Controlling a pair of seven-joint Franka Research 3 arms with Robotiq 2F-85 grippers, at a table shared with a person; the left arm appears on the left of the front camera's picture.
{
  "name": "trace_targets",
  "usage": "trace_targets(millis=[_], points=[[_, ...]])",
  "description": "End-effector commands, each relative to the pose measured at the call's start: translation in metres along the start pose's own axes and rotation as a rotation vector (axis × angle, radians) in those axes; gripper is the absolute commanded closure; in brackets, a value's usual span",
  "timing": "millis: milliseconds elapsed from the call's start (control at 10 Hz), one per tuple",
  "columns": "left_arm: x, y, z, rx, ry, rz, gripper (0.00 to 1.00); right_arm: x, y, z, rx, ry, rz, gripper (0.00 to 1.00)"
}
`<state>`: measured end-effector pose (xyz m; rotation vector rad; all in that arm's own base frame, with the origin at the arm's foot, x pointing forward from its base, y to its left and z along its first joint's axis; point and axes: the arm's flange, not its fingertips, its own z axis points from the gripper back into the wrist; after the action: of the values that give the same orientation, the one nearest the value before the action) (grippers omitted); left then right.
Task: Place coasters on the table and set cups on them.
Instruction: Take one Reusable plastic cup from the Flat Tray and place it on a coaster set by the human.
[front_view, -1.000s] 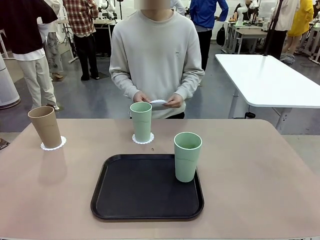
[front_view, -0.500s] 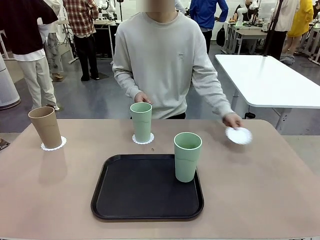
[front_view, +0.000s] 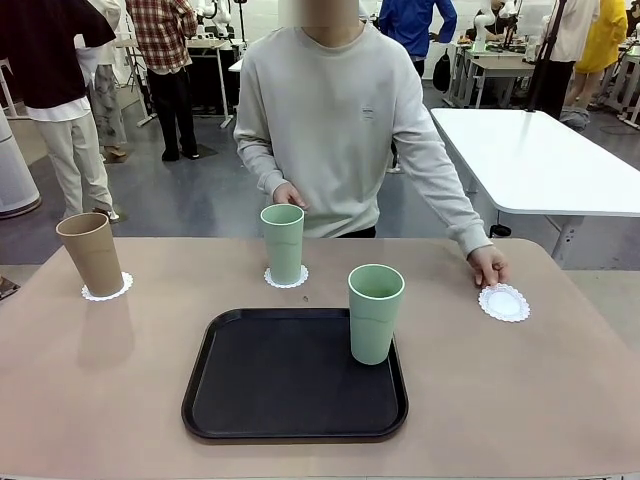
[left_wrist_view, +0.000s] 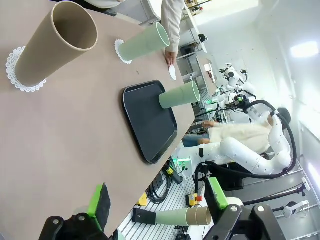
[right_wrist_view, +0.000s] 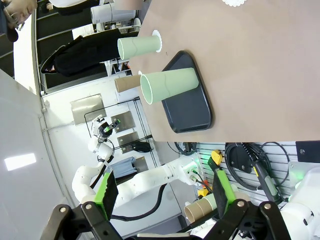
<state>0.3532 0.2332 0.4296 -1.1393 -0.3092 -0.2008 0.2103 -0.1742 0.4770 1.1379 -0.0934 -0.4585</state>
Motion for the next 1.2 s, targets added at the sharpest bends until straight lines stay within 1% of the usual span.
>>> trace_targets(millis=[0,1100], points=[[0.0003,-0.0013,0.0006,-0.013,-0.011,0.009,0.0,-0.0003,-0.0002,-0.0006,0.012,0.004,0.01,0.0],[0.0003,-0.0013,0.0006,-0.013,-0.011,0.009,0.0,-0.0003,-0.0002,-0.0006,0.012,0.004,0.01,0.0]])
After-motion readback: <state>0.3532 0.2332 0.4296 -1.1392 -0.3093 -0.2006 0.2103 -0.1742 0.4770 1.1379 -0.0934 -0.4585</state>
